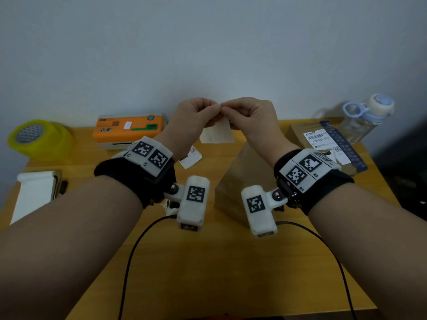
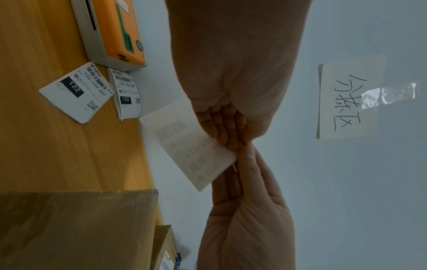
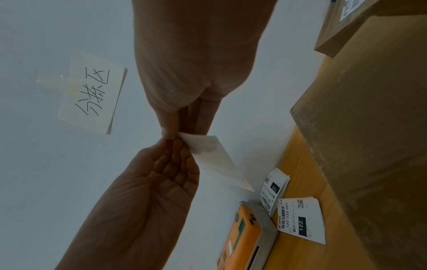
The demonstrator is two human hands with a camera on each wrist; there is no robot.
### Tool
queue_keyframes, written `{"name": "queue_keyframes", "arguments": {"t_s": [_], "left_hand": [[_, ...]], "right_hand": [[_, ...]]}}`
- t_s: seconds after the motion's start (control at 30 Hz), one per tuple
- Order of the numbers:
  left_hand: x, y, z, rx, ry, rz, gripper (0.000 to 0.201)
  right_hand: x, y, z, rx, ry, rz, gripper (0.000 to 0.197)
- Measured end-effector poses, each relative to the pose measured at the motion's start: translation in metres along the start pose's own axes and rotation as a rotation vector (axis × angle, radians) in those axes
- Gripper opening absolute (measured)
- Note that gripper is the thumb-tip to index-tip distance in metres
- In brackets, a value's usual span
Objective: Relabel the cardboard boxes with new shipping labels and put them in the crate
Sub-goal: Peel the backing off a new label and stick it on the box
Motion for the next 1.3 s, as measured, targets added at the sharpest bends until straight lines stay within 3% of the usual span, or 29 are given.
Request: {"name": "queue_keyframes", "arguments": {"t_s": [0.77,0.9,1.17,1.3], "left_hand": [[-0.011,-0.024,-0.006,0.375,0.003,-0.245,0.011],[-0.011,-0.023,-0.004,0.376,-0.023,-0.227,0.013],[-0.011,-0.011,-0.007,0.307,-0.003,-0.112,0.012],[-0.012,-0.002,-0.005,0.298,0.010,-0.087,0.013]], "right_hand": [[-0.008,-0.005,0.000,0.091,0.027,-0.118,0.014],[-0.008,-0.004,-0.002,0.065,0.034,-0.105,0.012],[-0.007,-0.012,-0.004,-0.199,0.038,-0.075,0.010],[-0.007,-0.021,-0.002,-0.252,0.034,-0.127,0.012]]}}
Point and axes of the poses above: each hand's wrist, its own x-axis towards the middle knuckle, its own z-axis out of the back of the hand, y = z × x, the point moved 10 cm from there along x, towards the middle knuckle, and after that the axes turned 4 degrees about -y, right-handed, at the moved point
